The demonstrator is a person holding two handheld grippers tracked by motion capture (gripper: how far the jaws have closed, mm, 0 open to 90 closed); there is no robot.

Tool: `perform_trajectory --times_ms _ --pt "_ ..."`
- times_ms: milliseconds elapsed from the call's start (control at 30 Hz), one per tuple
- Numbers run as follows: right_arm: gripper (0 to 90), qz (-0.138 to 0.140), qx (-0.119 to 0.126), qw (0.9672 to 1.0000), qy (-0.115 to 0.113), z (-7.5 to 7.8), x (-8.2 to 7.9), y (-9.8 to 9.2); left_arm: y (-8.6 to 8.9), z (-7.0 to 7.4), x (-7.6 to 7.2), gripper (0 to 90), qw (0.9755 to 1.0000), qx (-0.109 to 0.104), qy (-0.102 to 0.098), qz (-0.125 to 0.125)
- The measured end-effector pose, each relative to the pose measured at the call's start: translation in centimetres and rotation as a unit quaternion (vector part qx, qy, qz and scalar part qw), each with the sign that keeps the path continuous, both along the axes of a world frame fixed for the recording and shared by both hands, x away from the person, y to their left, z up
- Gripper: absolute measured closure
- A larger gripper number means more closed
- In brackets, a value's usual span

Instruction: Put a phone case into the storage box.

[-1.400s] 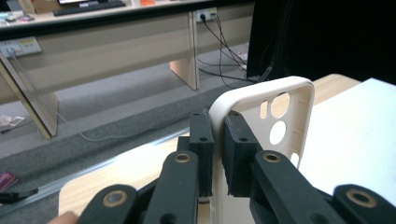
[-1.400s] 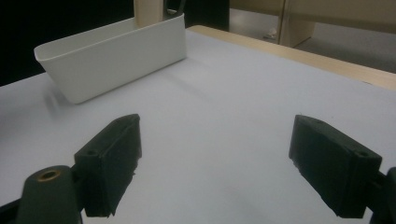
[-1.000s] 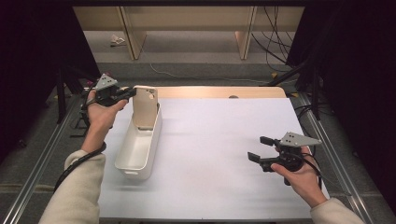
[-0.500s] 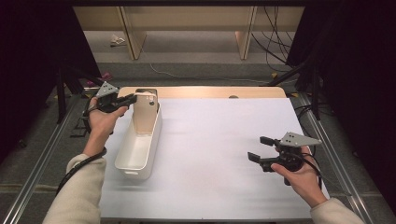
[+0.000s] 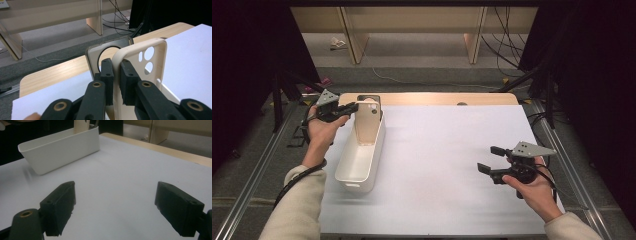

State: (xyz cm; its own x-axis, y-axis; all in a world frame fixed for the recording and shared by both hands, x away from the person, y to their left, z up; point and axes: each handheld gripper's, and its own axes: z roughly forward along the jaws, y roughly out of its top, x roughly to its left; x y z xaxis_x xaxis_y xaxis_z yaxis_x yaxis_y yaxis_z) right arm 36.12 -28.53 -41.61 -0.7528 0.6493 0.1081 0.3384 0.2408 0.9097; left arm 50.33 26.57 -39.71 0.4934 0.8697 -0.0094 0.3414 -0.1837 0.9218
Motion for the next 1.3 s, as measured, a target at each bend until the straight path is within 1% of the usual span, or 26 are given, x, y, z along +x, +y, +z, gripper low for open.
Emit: perform_trajectory --times_ms 133,200,367,433,533,633,800,967,1067,1100,1167,1267,1300 --pt "17.7 0.000 0.000 1.0000 0.000 0.0 0.0 0.0 0.0 0.0 0.1 80.3 0.9999 0.011 0.001 0.006" --pt "17.7 0.000 0.000 1.0000 0.000 0.0 0.0 0.0 0.0 0.0 0.2 79.5 0.9997 0.024 0.002 0.008" --pt "17.7 0.001 0.001 1.0000 0.000 0.0 0.0 0.0 -0.3 0.0 0.4 76.3 0.9987 0.048 0.007 0.018" --pt "17.7 0.001 0.001 1.0000 0.000 0.0 0.0 0.0 -0.5 0.0 0.4 74.2 0.9983 0.053 0.005 0.023" --pt "17.7 0.001 0.000 1.0000 0.001 0.0 0.0 0.0 -0.8 0.1 0.4 71.3 0.9979 0.061 -0.003 0.021" --pt "17.7 0.002 0.000 1.0000 0.001 0.0 0.0 0.0 -0.9 0.2 0.5 69.1 0.9977 0.063 -0.005 0.025" --pt "17.7 0.002 0.000 1.0000 0.001 0.0 0.0 0.0 -0.9 0.5 0.6 65.5 0.9961 0.080 -0.009 0.037" --pt "17.7 0.003 0.000 1.0000 0.001 0.0 0.0 0.0 -0.7 0.9 0.5 64.8 0.9956 0.079 -0.013 0.047" --pt "17.7 0.003 0.000 1.0000 0.001 0.0 0.0 0.0 -0.7 1.3 0.2 62.7 0.9962 0.069 -0.013 0.051" --pt "17.8 0.002 -0.001 1.0000 0.001 0.0 0.0 0.0 -0.7 1.5 0.0 61.5 0.9966 0.063 -0.011 0.051" --pt "17.8 0.002 -0.001 1.0000 0.002 0.0 0.0 0.0 -0.8 1.9 -0.3 57.0 0.9978 0.043 -0.007 0.049" --pt "17.8 0.002 -0.002 1.0000 0.002 0.0 0.0 0.1 -1.0 2.8 -1.0 44.8 0.9989 0.014 -0.002 0.044" --pt "17.8 0.002 -0.002 1.0000 0.002 0.0 0.0 0.1 -1.1 3.0 -1.3 41.4 0.9991 0.007 0.000 0.041"
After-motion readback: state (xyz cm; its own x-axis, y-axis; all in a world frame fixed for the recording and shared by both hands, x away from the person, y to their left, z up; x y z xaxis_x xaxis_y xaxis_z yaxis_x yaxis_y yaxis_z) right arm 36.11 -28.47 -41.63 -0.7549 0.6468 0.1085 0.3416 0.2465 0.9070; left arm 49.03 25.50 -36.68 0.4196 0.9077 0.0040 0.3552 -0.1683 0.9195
